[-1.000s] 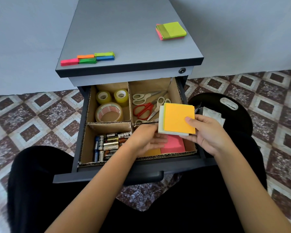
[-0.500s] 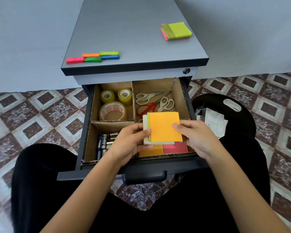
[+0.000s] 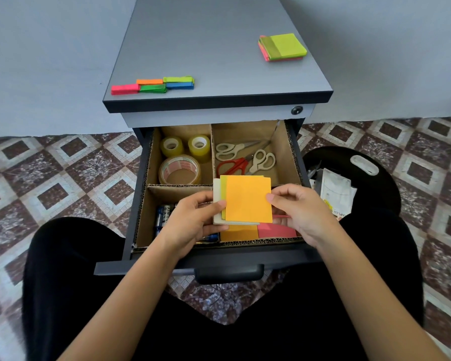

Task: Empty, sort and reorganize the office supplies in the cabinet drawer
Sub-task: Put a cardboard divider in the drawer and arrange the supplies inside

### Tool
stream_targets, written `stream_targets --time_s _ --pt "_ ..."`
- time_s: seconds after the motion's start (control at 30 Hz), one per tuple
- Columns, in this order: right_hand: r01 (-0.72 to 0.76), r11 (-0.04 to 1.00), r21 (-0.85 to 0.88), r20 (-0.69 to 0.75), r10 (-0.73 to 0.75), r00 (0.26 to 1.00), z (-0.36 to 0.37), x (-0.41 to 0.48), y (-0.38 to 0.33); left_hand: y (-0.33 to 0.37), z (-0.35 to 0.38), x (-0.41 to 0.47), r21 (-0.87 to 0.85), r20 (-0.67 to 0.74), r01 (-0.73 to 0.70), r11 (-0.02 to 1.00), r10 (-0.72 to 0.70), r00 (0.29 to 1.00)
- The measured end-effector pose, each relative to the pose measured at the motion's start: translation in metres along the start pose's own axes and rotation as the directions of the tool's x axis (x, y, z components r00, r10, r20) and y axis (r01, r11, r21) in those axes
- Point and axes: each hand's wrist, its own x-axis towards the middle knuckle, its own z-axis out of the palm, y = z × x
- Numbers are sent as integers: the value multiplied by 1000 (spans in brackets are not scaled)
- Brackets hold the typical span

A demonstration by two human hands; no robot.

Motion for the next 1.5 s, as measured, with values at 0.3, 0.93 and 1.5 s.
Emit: stream_targets --time_s 0.3,0.93,1.5 --pt "-51 986 -161 10 53 999 -25 -1 -5 14 -31 2 -85 -176 -93 992 77 981" --pt "-56 515 -855 -8 94 996 25 50 36 0 -26 -1 -13 -168 -72 997 68 983" --pt "-134 990 37 82 130 988 15 5 2 3 0 1 -26 -84 20 999 -22 996"
